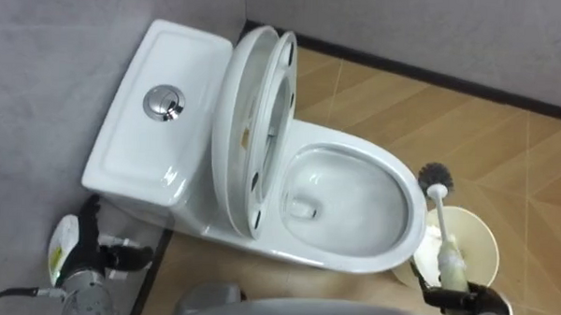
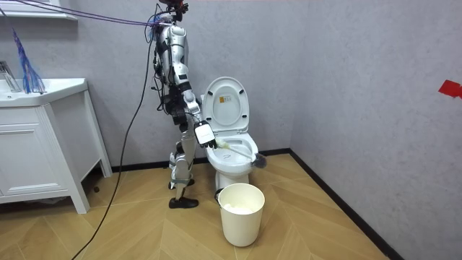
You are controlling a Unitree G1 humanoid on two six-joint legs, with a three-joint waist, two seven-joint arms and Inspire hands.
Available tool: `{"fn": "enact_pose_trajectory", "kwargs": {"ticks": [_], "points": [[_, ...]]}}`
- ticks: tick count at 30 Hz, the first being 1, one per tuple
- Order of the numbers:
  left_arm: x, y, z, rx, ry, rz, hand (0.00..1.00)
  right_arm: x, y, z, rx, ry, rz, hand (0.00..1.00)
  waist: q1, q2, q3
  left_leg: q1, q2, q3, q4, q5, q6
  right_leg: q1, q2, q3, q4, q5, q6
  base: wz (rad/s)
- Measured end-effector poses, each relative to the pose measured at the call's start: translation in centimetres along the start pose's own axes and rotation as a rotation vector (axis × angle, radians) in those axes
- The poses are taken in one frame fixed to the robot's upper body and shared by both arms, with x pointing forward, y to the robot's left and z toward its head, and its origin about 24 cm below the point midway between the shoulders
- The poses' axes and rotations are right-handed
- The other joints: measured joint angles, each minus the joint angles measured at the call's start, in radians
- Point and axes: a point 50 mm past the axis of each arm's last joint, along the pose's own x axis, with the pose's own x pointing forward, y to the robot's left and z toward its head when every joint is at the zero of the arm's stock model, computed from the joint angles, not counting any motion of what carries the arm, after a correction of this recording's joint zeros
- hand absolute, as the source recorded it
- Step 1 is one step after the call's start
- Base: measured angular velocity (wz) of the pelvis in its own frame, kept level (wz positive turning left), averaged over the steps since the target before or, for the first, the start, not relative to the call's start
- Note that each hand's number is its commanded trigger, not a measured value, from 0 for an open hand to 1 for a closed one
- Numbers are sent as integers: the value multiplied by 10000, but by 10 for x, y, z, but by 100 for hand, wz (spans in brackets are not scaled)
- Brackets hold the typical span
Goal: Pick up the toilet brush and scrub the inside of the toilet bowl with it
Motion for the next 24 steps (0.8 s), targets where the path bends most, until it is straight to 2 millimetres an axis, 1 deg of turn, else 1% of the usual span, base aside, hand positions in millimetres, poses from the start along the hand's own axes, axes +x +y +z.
{"fn": "enact_pose_trajectory", "kwargs": {"ticks": [1, 5, 6, 8, 9, 10, 11, 12, 13, 16, 19, 24], "points": [[-1, 1, 5, 20, -244, 171, 0, 0, 0, -1, -98, -15, -28, 100, 10, -14, -6, 1, 6, -68, 17, 4, -5, 32, -13, -141, -5, 0, 0, 17], [-4, 4, 11, -117, -513, 482, 0, 0, 1, 3, -521, -220, -2, 100, 60, -20, 22, 57, 0, -197, 37, 12, -16, 191, -11, -235, -51, -1, 0, 11], [-4, 5, 13, -145, -608, 586, 0, 0, 1, 6, -754, -366, 26, 100, 55, -21, 44, 50, -13, -246, 62, 14, -19, 260, -5, -280, -149, 0, 0, 12], [-4, 6, 18, -232, -840, 782, 0, 0, 3, 7, -1024, -536, 76, 100, 75, -70, 55, 39, -22, -337, 83, 23, -36, 297, -6, -386, -170, -1, -1, 15], [-4, 9, 28, -464, -1394, 1034, 0, 0, 4, 9, -1278, -655, 123, 100, 117, -115, 61, 36, -21, -373, 84, 34, -53, 293, -1, -425, -171, -2, -3, 12], [-5, 12, 41, -755, -2167, 1341, 0, 1, 6, 12, -1508, -820, 197, 100, 177, -151, 61, 36, -19, -391, 83, 42, -68, 297, 7, -440, -174, -9, -15, 4], [-5, 13, 48, -794, -2587, 1492, 0, 1, 6, 14, -1670, -919, 222, 100, 213, -161, 62, 39, -19, -391, 82, 45, -72, 305, 11, -438, -177, -13, -22, 0], [-7, 15, 59, -915, -3338, 1717, 0, 0, 8, 16, -1920, -1094, 286, 100, 270, -169, 62, 44, -23, -386, 76, 53, -81, 316, 14, -428, -183, -22, -36, -5], [-7, 16, 67, -751, -3870, 1906, 0, 0, 9, 21, -2158, -1358, 348, 100, 318, -192, 50, 38, -27, -367, 64, 60, -88, 309, 15, -426, -185, -33, -50, -5], [-7, 16, 68, -44, -4222, 1887, 0, -1, 13, 25, -2593, -1704, 569, 100, 322, -203, 55, 35, -27, -362, 41, 66, -99, 295, 46, -437, -336, -39, -61, -1], [-8, 16, 68, 134, -4326, 1957, 0, -1, 14, 26, -2672, -1752, 707, 100, 345, -216, 46, 37, -25, -367, 16, 66, -103, 295, 53, -447, -345, -41, -62, 1], [-10, 17, 70, 1032, -4829, 1932, 0, -2, 16, 28, -3161, -1955, 926, 100, 395, -219, 3, 45, -10, -392, 2, 72, -112, 318, 59, -457, -347, -38, -59, 1]]}}
